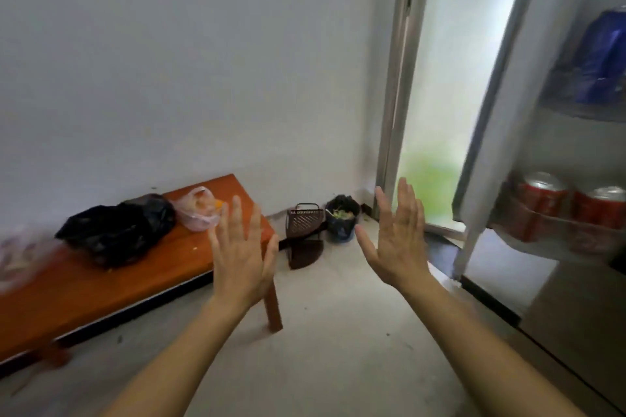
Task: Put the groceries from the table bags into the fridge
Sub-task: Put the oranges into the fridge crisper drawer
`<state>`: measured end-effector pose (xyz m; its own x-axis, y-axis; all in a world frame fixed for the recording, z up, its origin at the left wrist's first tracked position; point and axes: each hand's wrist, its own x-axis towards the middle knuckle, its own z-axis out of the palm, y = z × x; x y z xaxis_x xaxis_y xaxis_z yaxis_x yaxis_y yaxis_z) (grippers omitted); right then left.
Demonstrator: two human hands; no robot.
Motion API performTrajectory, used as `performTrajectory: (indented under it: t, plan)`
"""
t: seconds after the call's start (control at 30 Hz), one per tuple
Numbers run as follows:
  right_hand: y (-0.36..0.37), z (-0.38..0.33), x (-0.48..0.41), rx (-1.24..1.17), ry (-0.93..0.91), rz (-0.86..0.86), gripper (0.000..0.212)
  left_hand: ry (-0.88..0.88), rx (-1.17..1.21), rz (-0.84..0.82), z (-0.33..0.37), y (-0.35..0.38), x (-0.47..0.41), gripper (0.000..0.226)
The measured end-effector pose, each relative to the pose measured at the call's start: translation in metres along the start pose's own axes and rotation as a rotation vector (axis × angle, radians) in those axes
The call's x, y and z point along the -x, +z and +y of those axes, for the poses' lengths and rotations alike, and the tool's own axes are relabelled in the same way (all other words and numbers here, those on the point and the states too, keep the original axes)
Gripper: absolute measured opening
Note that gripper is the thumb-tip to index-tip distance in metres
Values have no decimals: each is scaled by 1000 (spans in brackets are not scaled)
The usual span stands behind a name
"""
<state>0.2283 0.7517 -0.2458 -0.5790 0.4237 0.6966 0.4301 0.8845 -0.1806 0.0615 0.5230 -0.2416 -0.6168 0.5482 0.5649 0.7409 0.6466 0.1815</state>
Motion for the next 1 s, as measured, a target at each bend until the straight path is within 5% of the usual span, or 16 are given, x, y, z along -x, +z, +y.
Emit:
performTrajectory:
  t: [0.33,0.6,1.0]
  plan:
    - [162,-172,-91,-104,-97,-241,82,-231,-113,-93,-210,-9,-52,71]
    - [283,-201,-150,-175,-63,-362,76,-289,-86,-165,-290,57,-108,67]
    - [483,-209,-324,-358,22,-506,54,-233,-88,-328,-395,190,-313,55]
